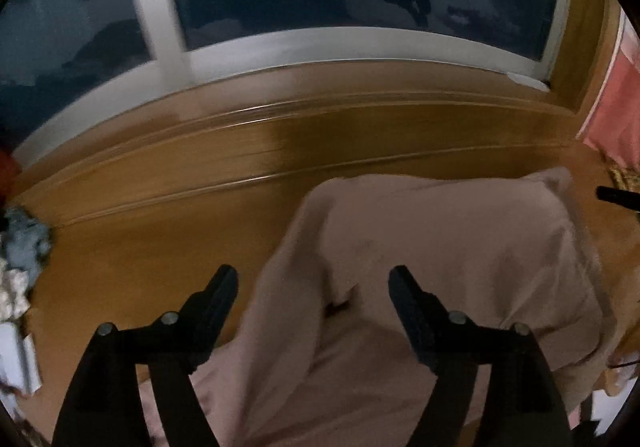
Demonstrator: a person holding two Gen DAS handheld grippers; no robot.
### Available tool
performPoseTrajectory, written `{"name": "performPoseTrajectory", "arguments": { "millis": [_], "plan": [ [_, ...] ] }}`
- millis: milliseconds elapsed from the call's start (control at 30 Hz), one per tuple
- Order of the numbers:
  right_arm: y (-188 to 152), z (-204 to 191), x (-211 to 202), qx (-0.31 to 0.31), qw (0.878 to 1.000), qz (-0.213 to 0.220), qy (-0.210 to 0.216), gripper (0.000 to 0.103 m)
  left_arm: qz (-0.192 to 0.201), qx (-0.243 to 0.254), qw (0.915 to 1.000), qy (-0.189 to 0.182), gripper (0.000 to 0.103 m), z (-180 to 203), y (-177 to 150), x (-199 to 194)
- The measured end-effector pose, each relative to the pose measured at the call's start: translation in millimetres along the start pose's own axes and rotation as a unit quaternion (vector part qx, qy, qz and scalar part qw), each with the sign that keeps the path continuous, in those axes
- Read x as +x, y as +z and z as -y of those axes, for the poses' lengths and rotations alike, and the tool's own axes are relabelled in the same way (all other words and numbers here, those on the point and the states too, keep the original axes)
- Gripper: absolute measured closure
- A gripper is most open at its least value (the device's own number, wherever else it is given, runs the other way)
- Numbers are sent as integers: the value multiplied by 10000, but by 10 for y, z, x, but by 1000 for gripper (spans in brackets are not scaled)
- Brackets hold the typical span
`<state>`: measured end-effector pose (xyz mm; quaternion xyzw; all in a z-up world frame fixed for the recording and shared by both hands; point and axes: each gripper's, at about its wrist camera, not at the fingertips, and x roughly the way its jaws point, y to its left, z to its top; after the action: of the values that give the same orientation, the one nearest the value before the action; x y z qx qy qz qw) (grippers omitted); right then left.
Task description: Fold clothes
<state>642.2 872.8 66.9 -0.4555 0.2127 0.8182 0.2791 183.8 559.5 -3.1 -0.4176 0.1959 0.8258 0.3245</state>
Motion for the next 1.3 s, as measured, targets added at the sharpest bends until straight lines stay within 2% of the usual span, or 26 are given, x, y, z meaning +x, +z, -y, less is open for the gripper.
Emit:
{"name": "performPoseTrajectory", "arguments": {
  "millis": [133, 267, 400, 633, 800, 900, 1133, 1300],
  "plan": [
    [-123, -678, 2, -938, 9951, -104, 308, 71, -63, -299, 9993, 234, 27, -188, -192, -145],
    [-282, -1407, 68, -1832, 9796, -258, 785, 71, -100, -595, 9971, 464, 27, -422, -412, -284],
    [-306, -1880, 212, -2214, 9663, -431, 1241, 71, -155, -956, 9931, 656, 27, -668, -656, -423],
    [-404, -2499, 243, -2908, 9407, -608, 1639, 71, -120, -1481, 9822, 1150, 27, -1102, -1064, -670],
    [-454, -2784, 324, -3157, 9312, -587, 1726, 71, -220, -1653, 9763, 1381, 27, -1330, -1312, -751],
    [-482, -3042, 363, -3243, 9245, -555, 1926, 71, -271, -1712, 9742, 1449, 27, -1448, -1437, -744],
    [-420, -3462, 437, -2752, 9265, -802, 2438, 71, -415, -1552, 9811, 1075, 27, -1602, -1548, -596],
    [-491, -3762, 612, -2402, 9335, -1100, 2424, 70, -484, -1238, 9882, 756, 27, -1563, -1589, -534]
  ]
}}
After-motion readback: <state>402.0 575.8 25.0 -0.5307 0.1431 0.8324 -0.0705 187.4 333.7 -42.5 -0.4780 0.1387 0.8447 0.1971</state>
